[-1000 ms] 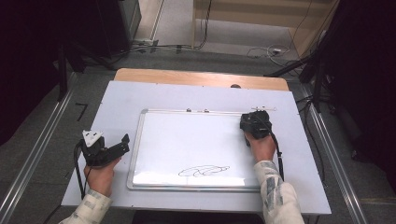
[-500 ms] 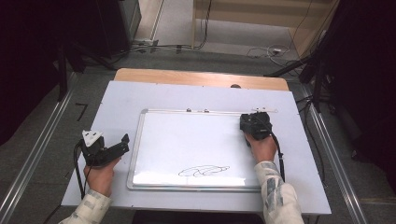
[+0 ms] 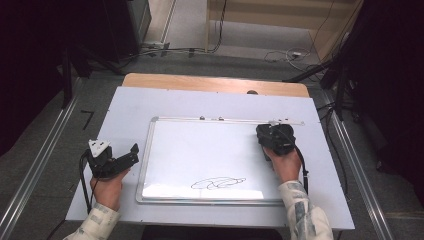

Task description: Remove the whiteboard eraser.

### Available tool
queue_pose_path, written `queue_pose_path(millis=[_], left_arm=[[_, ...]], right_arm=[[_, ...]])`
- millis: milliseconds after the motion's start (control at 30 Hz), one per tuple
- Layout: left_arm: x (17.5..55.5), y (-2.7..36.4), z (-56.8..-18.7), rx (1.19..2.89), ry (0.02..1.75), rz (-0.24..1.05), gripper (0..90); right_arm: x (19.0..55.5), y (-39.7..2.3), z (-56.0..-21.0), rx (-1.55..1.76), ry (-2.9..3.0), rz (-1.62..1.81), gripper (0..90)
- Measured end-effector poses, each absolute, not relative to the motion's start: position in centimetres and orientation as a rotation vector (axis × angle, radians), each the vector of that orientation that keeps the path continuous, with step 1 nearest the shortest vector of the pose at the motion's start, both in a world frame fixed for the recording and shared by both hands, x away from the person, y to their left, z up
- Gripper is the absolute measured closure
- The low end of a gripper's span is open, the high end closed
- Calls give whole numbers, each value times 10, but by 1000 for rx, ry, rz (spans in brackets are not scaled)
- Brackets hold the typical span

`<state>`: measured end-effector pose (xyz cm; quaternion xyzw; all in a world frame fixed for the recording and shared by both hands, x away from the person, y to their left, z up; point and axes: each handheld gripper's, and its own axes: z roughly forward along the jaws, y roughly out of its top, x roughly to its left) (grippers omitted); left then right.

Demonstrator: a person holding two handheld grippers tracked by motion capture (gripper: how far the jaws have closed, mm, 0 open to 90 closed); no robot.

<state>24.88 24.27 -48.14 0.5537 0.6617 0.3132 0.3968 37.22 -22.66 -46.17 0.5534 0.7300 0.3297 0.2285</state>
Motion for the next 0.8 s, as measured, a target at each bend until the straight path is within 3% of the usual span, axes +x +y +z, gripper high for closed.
queue_pose_path(millis=[367, 800], left_arm=[[250, 243, -483, 1408, 1686, 792, 58], [249, 241, -482, 1409, 1684, 792, 59]], right_arm=[[326, -227, -454, 1411, 2079, 962, 384], [303, -232, -456, 1387, 2095, 983, 376]])
